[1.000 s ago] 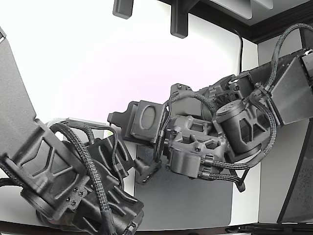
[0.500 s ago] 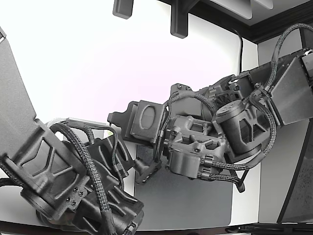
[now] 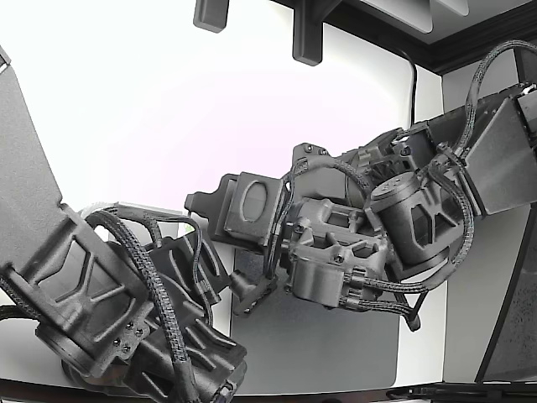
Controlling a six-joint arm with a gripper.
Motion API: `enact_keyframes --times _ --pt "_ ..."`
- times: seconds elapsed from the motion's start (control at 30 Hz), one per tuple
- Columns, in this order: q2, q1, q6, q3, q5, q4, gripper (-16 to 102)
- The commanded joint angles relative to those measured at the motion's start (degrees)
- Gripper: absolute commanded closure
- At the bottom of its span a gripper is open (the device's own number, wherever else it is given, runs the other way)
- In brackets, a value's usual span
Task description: Peel off protective film from adhesive tape.
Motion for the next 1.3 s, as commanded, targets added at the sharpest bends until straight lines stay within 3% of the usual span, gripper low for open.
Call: enact_keyframes --times 0.0,1.27 --pt "0.9 -0.2 0.2 -2.1 0.0 -0.1 97" --pt "0.5 -0.3 -0.5 -2.3 0.8 0.9 97"
